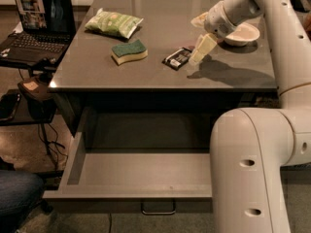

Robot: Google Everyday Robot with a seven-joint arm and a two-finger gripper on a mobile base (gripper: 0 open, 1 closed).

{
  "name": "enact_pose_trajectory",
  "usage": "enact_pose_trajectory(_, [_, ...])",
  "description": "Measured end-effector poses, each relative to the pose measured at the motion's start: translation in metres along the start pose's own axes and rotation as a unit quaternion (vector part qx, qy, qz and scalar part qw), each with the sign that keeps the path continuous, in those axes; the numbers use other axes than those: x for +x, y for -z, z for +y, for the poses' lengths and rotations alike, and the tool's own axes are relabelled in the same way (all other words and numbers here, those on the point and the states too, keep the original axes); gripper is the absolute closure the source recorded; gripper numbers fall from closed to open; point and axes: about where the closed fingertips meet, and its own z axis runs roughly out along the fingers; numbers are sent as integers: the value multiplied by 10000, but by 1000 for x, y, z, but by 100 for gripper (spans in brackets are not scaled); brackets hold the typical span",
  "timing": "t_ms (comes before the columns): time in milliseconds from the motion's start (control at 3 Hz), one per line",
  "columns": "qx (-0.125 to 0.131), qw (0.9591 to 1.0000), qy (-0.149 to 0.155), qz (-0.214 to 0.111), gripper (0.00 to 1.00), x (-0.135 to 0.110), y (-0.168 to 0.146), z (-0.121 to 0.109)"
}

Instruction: Place rxbar chocolate into top drawer

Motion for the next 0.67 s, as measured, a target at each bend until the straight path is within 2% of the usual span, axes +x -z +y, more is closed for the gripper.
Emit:
enact_pose_trajectory(333, [-1,10000,0,-1,0,0,0,0])
enact_pose_trajectory(667, [-128,9998,-61,-112,0,6,-17,2])
